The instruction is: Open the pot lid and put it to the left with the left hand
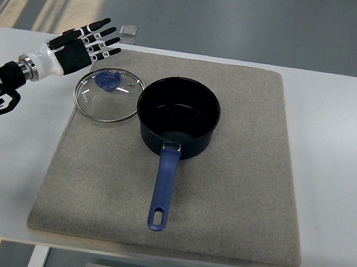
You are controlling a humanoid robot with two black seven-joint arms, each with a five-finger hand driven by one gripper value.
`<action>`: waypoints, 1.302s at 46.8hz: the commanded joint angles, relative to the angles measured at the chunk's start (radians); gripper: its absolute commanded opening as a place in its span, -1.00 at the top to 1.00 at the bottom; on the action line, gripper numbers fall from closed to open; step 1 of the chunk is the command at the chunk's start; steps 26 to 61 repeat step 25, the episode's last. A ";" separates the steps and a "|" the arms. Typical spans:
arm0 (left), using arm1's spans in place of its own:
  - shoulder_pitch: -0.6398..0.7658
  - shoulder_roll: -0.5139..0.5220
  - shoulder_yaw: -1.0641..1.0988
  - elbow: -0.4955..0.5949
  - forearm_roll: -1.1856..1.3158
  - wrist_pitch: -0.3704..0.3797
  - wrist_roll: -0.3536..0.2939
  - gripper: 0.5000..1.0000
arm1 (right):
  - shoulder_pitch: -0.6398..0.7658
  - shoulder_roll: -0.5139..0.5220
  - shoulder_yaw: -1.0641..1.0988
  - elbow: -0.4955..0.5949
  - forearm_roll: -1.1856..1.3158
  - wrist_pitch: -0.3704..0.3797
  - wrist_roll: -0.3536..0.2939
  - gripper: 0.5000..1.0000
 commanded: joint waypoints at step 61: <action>0.000 0.002 0.003 -0.004 0.002 0.000 0.002 -0.98 | 0.007 0.000 -0.007 0.000 -0.009 -0.006 -0.002 -0.66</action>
